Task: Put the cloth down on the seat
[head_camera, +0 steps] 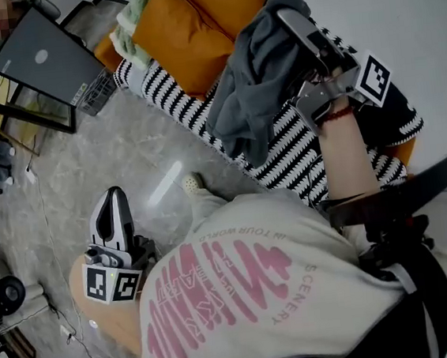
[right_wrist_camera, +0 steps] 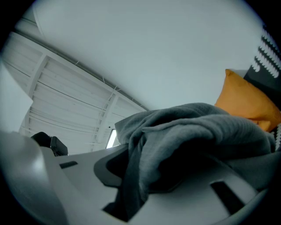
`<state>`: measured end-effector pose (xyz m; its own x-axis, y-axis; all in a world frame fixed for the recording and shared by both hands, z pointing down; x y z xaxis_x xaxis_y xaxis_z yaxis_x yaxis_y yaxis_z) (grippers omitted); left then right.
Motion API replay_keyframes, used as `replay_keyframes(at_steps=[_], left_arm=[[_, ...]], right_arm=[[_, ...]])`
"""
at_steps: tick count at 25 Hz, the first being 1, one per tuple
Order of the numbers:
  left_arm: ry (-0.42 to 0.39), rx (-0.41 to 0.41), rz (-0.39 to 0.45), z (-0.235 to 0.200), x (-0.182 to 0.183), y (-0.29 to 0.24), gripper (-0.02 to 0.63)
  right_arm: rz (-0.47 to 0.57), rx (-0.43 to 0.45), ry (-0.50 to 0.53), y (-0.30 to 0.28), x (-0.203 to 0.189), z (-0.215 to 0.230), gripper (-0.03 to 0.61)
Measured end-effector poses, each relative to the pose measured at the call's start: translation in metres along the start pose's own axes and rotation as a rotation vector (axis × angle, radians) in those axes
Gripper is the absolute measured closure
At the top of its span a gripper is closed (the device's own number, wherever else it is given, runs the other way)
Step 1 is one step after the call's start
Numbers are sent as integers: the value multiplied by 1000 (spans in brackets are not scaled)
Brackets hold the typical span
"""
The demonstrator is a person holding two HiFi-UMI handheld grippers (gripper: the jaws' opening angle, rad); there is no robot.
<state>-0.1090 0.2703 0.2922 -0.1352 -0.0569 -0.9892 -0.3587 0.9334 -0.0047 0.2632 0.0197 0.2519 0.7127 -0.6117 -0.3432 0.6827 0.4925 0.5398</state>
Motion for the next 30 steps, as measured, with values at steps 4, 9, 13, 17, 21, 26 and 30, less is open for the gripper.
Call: replay_keyframes(at_steps=[4, 9, 13, 17, 21, 26, 30], left_arm=[[10, -23, -15, -33, -1, -28, 604], [31, -54, -9, -64, 4, -46, 604], [34, -80, -22, -80, 11, -54, 604], [25, -118, -25, -99, 29, -62, 604], [14, -150, -26, -146, 47, -87, 604], [18, -180, -36, -198, 51, -117, 604], [19, -197, -38, -220, 52, -123, 604]], right_arm=[[13, -21, 12, -23, 5, 22, 479], [40, -54, 50, -36, 5, 27, 479], [84, -73, 75, -35, 3, 22, 479], [133, -78, 91, -39, 0, 15, 479], [172, -87, 99, -74, -2, 34, 479], [204, -85, 114, -112, -3, 61, 479], [224, -62, 132, -125, -6, 64, 480]])
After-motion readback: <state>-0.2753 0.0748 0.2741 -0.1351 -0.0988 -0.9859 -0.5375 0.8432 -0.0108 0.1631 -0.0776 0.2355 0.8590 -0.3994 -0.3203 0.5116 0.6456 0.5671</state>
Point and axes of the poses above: the fingertips, and each gripper's own axes: y backward along the fingers, z to its right, x out of its top, the point moved 8 cm from there along y, backward along the fingers, and after that the axes turned 1 degree about -x, right-handed, at the moved point
